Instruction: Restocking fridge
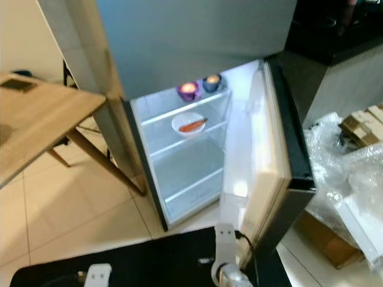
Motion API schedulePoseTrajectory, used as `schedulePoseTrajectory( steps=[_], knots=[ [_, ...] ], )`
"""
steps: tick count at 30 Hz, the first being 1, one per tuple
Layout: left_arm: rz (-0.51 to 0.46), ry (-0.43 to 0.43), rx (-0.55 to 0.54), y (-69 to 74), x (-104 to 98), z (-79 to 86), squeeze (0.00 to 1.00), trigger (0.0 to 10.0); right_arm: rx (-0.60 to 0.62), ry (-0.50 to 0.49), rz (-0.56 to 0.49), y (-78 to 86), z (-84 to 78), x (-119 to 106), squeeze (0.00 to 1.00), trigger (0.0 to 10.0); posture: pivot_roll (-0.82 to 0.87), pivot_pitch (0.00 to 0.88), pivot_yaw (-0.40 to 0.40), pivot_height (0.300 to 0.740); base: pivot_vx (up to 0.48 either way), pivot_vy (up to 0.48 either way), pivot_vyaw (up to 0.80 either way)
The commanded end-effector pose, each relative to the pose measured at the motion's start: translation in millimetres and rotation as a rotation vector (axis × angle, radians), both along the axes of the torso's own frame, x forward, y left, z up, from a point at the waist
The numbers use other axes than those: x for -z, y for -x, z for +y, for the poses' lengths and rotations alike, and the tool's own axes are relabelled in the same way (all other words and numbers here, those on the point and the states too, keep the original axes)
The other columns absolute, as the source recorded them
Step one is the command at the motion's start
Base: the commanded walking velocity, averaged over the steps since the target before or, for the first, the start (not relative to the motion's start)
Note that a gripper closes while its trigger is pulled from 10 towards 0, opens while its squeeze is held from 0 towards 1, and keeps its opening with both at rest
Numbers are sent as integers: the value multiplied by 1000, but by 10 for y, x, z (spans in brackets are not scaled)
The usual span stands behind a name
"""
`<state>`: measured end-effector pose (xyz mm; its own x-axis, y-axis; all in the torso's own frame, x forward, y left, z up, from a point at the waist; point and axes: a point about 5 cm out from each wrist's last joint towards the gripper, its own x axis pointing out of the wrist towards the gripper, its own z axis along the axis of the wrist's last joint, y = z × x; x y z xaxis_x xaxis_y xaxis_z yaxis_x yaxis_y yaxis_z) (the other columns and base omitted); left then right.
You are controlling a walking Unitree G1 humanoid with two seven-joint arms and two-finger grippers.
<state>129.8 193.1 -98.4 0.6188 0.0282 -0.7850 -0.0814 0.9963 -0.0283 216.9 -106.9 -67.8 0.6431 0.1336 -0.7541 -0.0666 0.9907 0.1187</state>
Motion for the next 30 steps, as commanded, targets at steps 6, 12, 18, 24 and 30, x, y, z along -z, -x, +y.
schedulePoseTrajectory(
  steps=[6, 12, 18, 24, 30],
  knots=[
    [8, -2, -26, 3, -1, 51, 0, 10000, -7, -16, 20, 36, 76, 16, 0, 10000, -15, 85, 18, 738, 0, 0, 0],
    [8, -8, -21, 9, -2, 60, 0, 10000, -6, -21, 21, 44, 89, 19, 0, 10000, -15, 87, 24, 738, 0, 0, 0],
    [8, -10, -19, 14, -1, 63, 0, 10000, 5, -35, 29, 57, 99, 26, 0, 10000, -15, 89, 28, 738, 0, 0, 0],
    [9, -14, -13, 24, 0, 72, 0, 10000, -52, 13, 188, 157, 94, 100, 0, 10000, -19, 94, 31, 738, 0, 0, 0],
    [8, -20, -12, 28, -1, 76, 0, 10000, 7, 65, 271, 213, 55, 133, 0, 10000, -21, 96, 30, 738, 0, 0, 0]
  ],
)
